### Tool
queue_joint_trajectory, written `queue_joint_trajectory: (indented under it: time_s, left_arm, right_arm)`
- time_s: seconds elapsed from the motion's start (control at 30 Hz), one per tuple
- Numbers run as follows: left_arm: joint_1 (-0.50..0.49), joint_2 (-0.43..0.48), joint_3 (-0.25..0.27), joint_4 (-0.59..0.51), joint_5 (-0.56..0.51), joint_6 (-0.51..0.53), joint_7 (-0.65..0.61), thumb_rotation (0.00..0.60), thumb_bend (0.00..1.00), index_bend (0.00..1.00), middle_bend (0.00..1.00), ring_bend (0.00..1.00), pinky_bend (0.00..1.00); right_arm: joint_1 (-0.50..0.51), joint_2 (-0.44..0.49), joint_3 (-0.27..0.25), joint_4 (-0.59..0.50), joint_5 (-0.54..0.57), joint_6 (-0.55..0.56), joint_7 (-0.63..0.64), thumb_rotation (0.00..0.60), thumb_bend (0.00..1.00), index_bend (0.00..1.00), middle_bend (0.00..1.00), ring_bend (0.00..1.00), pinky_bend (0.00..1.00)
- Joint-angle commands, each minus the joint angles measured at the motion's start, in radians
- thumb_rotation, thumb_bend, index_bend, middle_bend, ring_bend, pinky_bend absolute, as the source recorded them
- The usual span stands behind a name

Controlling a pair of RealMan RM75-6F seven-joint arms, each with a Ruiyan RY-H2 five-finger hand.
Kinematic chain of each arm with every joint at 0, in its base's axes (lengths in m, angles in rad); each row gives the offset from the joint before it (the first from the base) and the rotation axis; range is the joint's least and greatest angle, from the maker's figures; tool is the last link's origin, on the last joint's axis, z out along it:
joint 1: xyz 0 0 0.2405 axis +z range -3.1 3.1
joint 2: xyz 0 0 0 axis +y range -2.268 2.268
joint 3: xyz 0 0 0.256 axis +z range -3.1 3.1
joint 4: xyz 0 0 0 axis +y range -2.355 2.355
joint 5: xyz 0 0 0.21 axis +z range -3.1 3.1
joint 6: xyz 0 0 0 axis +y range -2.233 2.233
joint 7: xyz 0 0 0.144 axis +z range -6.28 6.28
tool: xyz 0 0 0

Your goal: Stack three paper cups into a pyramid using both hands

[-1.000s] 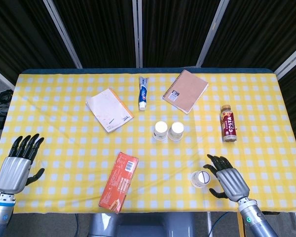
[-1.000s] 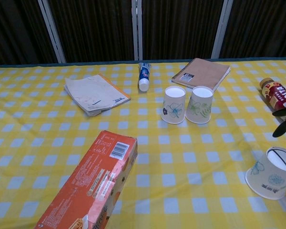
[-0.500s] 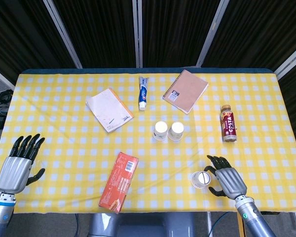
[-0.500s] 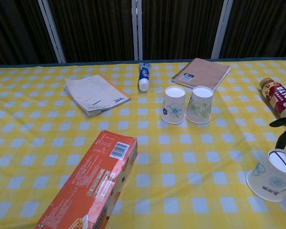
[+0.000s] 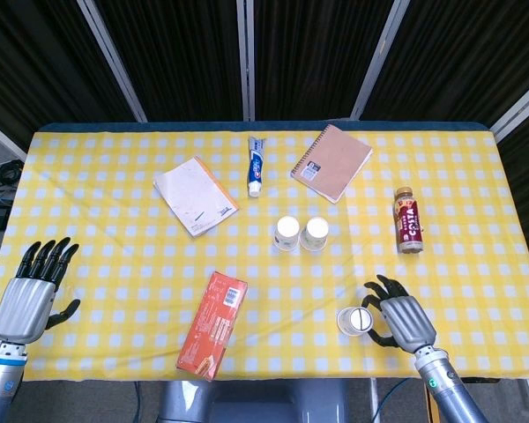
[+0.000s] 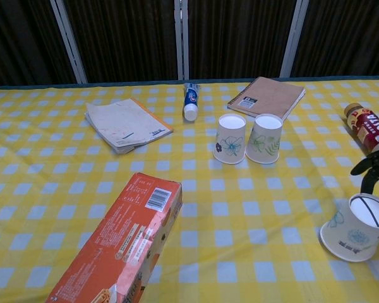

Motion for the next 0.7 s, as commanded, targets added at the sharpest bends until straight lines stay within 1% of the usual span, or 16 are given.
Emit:
queue_joint_trajectory:
  time_s: [0.03, 0.17, 0.4, 0.43, 0.5, 0.57, 0.7]
  left_arm:
    - [0.003, 0.002, -0.003, 0.000, 0.003, 0.000, -0.003, 0.600, 0.24, 0.00, 0.00, 0.00, 0.00]
    - [0.006, 0.005, -0.008, 0.000, 0.006, -0.002, -0.010, 0.600, 0.24, 0.00, 0.00, 0.00, 0.00]
    - [0.007, 0.010, -0.024, 0.004, -0.006, -0.018, -0.023, 0.600, 0.24, 0.00, 0.00, 0.00, 0.00]
    - [0.006, 0.012, -0.028, 0.004, -0.013, -0.023, -0.027, 0.600, 0.24, 0.00, 0.00, 0.00, 0.00]
    - [0.005, 0.014, -0.032, 0.005, -0.021, -0.032, -0.034, 0.600, 0.24, 0.00, 0.00, 0.00, 0.00]
    - [0.003, 0.018, -0.038, 0.007, -0.032, -0.045, -0.045, 0.600, 0.24, 0.00, 0.00, 0.00, 0.00]
    - [-0.003, 0.023, -0.050, 0.011, -0.058, -0.076, -0.054, 0.600, 0.24, 0.00, 0.00, 0.00, 0.00]
  right_arm:
    - [0.005, 0.010, 0.012, -0.016, -0.007, 0.012, 0.007, 0.600, 0.25, 0.50, 0.17, 0.00, 0.13]
    - [0.018, 0.035, 0.043, -0.052, -0.005, 0.026, 0.026, 0.600, 0.25, 0.50, 0.17, 0.00, 0.13]
    - [0.080, 0.100, 0.154, -0.135, 0.033, 0.024, 0.071, 0.600, 0.25, 0.51, 0.18, 0.00, 0.13]
    - [0.097, 0.107, 0.180, -0.145, 0.050, 0.017, 0.074, 0.600, 0.25, 0.52, 0.18, 0.00, 0.13]
    - [0.122, 0.116, 0.215, -0.157, 0.085, -0.001, 0.085, 0.600, 0.25, 0.52, 0.18, 0.00, 0.13]
    - [0.159, 0.126, 0.256, -0.164, 0.141, -0.035, 0.092, 0.600, 0.25, 0.52, 0.18, 0.00, 0.13]
    - [0.235, 0.117, 0.306, -0.146, 0.229, -0.094, 0.062, 0.600, 0.25, 0.52, 0.18, 0.00, 0.13]
